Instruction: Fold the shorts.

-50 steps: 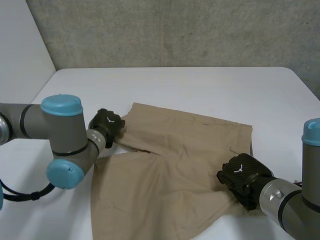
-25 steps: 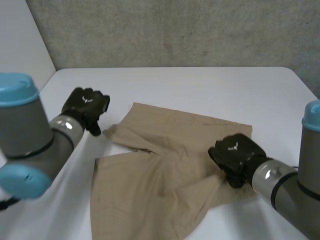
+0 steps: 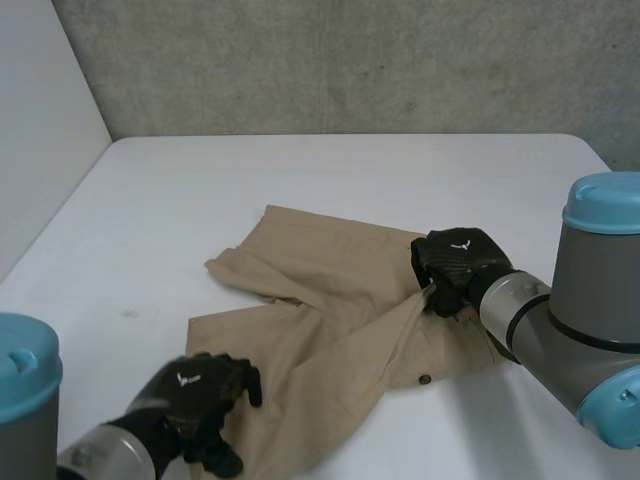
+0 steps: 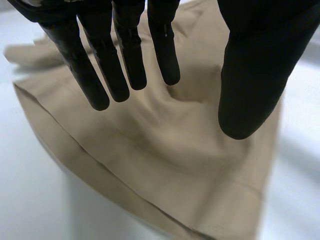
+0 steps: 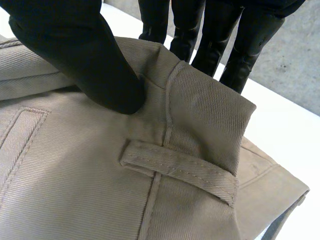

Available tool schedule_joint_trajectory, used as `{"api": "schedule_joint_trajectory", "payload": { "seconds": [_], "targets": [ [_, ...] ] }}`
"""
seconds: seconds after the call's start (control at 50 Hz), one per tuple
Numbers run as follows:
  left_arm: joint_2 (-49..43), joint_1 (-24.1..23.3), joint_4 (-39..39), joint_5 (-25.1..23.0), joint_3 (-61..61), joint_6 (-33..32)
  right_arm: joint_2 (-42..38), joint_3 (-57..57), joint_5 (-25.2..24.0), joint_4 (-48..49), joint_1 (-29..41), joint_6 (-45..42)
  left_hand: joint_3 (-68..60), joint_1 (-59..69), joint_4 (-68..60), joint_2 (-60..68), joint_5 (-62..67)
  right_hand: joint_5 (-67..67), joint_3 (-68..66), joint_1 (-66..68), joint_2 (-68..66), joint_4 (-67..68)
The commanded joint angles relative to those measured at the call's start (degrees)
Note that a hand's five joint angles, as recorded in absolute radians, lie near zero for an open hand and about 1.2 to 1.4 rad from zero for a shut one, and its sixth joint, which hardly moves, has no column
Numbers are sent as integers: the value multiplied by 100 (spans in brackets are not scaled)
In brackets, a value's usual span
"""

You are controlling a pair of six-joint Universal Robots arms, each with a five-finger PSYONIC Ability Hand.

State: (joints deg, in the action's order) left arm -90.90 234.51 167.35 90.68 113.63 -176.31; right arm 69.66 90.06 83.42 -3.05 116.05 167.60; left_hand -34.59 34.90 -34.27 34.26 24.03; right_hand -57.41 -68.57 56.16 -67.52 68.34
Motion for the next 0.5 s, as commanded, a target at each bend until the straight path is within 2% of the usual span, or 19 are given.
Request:
{"api": "schedule_joint_trajectory", "payload": {
  "seconds": [0.02, 0.1, 0.14, 0.26, 0.42, 0.46, 0.5],
  "targets": [
    [-33, -344, -203, 73, 19, 518, 4, 46, 8, 23, -3, -17, -271, 240, -302, 304, 327, -1259, -1143, 2384, -1248, 1166],
    [-69, -660, -159, 204, 36, 563, 13, 46, -1, 23, -3, -17, -254, 223, -285, 287, 310, -1259, -1143, 2384, -1248, 1166],
    [-112, -775, -133, 423, 63, 554, 13, 55, -1, 15, -3, -8, -254, 223, -285, 287, 310, -1259, -1143, 2384, -1248, 1166],
    [-463, -846, -19, 925, 37, 545, 30, 90, -1, 6, -3, 1, -254, 223, -285, 287, 310, -1259, -1143, 2384, -1248, 1166],
    [-982, -977, 227, 1048, -60, 519, 65, 90, 8, 6, -21, 9, -355, 323, -386, 388, 410, -1259, -1143, 2384, -1248, 1166],
    [-1035, -986, 254, 1066, -86, 501, 65, 90, 8, 6, -21, 9, -790, 758, -821, 823, 845, -1259, -1143, 2384, -1248, 1166],
    [-1062, -995, 324, 1092, -131, 501, 65, 90, 8, 6, -21, 9, -2285, 2253, -2316, 2318, 2340, -1259, -1143, 2384, -1248, 1166]
  ]
}}
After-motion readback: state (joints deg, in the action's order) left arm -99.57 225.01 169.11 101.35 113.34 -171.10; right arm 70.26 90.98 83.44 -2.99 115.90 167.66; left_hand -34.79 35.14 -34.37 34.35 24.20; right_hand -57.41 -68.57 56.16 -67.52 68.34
